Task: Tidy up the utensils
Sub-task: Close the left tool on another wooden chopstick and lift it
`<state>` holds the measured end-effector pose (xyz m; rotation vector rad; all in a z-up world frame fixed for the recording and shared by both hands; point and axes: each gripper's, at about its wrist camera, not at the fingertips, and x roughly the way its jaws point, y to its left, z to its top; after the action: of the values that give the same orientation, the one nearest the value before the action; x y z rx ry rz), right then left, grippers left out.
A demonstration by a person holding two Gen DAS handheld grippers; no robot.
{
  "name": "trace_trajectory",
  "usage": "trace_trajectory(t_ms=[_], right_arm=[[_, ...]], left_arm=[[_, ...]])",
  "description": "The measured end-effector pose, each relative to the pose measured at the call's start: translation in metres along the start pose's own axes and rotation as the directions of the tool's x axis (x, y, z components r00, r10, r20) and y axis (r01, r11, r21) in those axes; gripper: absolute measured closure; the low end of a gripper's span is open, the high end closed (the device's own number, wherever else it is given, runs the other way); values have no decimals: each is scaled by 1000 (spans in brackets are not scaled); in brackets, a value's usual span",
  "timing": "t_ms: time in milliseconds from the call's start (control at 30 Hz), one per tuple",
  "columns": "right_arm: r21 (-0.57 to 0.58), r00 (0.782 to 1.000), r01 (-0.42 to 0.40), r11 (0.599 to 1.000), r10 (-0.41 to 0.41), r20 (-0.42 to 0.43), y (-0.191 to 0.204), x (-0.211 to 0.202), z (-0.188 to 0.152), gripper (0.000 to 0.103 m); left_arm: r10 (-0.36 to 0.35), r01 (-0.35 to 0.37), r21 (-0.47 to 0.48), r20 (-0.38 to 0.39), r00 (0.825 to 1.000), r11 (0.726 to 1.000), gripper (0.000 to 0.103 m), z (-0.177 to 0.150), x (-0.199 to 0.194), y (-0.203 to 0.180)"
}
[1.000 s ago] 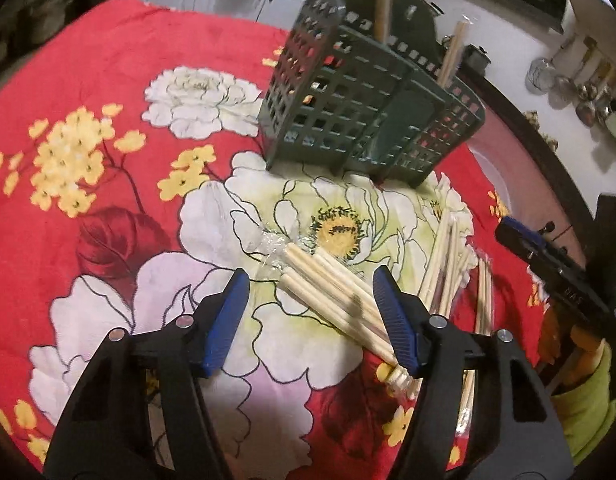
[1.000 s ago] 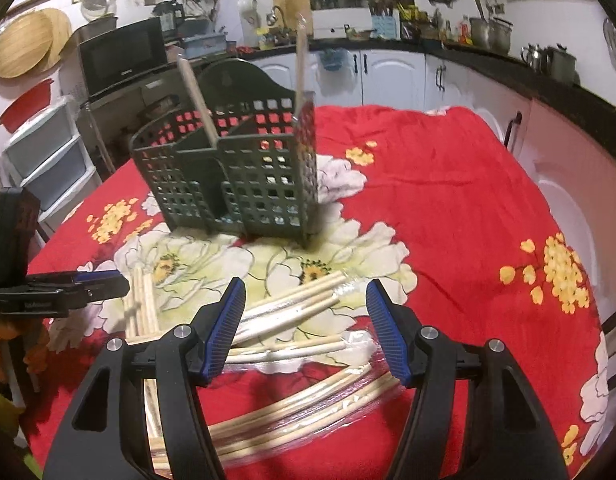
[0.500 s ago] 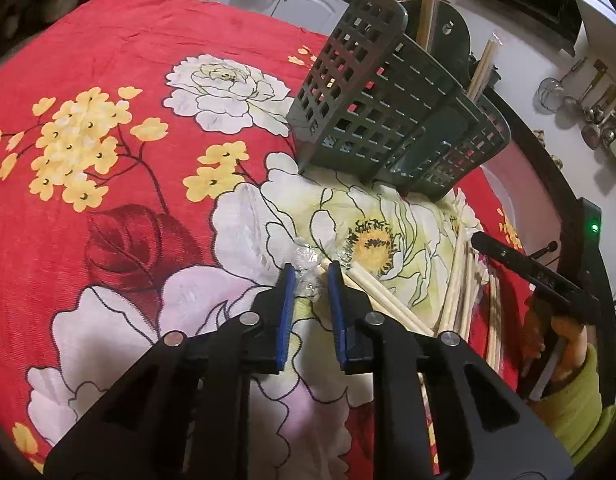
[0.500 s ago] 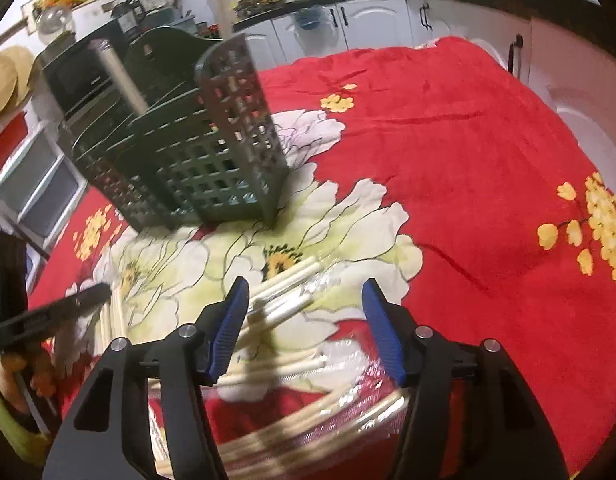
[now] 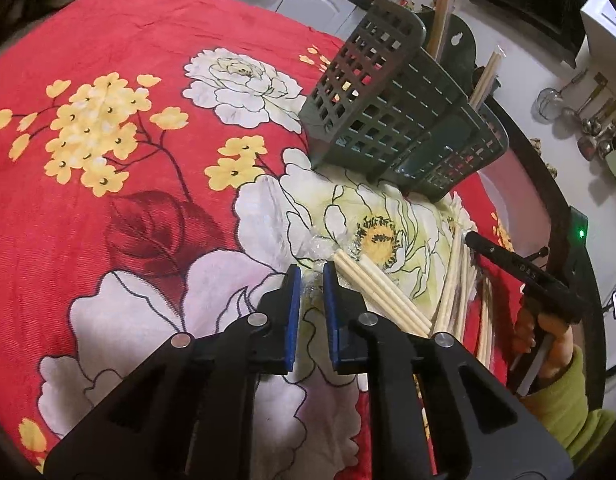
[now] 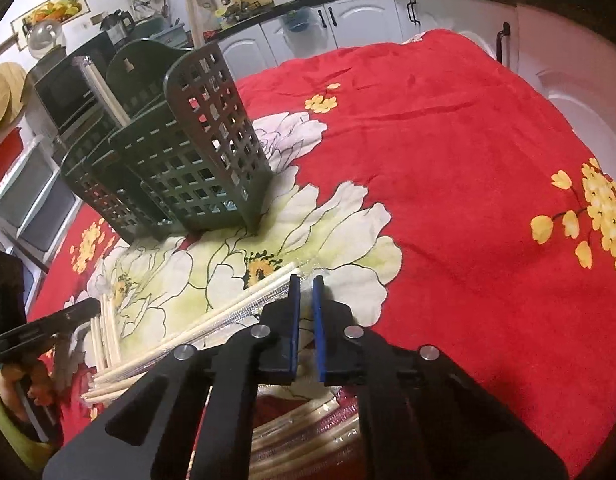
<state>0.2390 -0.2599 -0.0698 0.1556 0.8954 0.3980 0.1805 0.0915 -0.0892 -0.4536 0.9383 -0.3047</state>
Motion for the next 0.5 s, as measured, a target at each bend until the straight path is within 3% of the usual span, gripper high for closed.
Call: trace_trajectory(t_ms=[267, 500], right_arm=[[12, 996, -31, 999, 30, 82, 4, -32, 5, 100], [-24, 990, -34, 999, 37, 133, 17, -53, 14, 100]], left_arm=[[10, -10, 30, 14, 1000, 1000, 98, 1, -1, -6], [-9, 5, 60, 80, 997, 998, 100, 7, -21, -18]])
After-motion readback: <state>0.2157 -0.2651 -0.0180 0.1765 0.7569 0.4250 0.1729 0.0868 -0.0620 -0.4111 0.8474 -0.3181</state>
